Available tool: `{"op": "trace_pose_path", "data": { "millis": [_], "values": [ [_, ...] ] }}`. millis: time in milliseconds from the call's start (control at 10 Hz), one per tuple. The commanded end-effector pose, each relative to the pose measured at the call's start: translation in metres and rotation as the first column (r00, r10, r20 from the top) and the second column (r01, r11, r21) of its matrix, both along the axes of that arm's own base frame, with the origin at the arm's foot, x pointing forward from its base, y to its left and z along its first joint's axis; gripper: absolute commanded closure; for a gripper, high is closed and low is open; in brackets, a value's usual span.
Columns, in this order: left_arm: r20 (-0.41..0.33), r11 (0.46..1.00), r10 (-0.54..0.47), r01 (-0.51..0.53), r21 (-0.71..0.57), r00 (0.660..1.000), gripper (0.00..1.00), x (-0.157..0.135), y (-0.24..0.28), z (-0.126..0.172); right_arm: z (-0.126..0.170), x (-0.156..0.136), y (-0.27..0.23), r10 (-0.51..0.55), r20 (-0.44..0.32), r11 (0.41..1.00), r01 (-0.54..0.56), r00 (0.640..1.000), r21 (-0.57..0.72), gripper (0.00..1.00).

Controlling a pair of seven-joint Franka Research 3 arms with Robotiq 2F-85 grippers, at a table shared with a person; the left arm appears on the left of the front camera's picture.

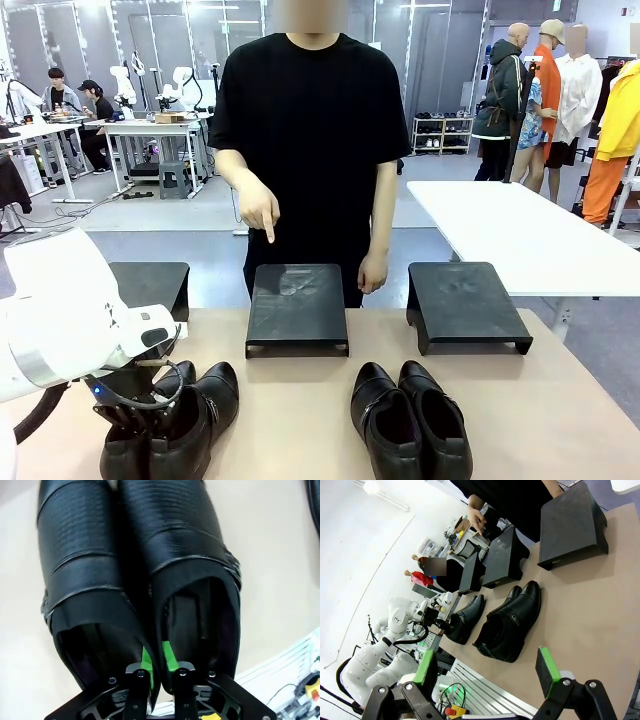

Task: Place the shoes on the stand as instructed by the person.
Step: Pick up one pair of Shoes and place it on the Shoes Stand indicated by the person.

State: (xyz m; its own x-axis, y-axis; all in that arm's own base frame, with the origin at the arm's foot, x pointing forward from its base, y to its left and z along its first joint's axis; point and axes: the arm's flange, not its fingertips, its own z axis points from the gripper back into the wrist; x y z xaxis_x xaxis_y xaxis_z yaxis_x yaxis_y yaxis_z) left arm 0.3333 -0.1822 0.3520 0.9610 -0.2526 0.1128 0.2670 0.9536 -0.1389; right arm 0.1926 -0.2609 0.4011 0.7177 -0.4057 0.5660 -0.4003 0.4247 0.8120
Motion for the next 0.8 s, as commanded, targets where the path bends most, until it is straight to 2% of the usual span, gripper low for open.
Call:
{"op": "trace_pose_path", "data": {
  "millis": [0, 200, 700],
  "values": [
    [0.011, 1.000, -0.014, 0.014, -0.019, 1.000, 1.00, -0.026, 0.014, -0.009, 0.001, 0.000, 0.000, -0.005, 0.028, 1.000, 0.005, 1.000, 0.000, 0.00],
    [0.029, 1.000, -0.018, 0.018, -0.008, 0.999, 1.00, -0.024, 0.013, 0.000, 0.001, 0.000, 0.000, -0.005, 0.028, 1.000, 0.005, 1.000, 0.000, 0.00],
    [0.172, 0.998, -0.039, 0.045, -0.035, 0.984, 1.00, -0.014, 0.005, 0.077, 0.001, 0.000, 0.000, -0.005, 0.028, 1.000, 0.005, 1.000, 0.000, 0.00]
  ]
}}
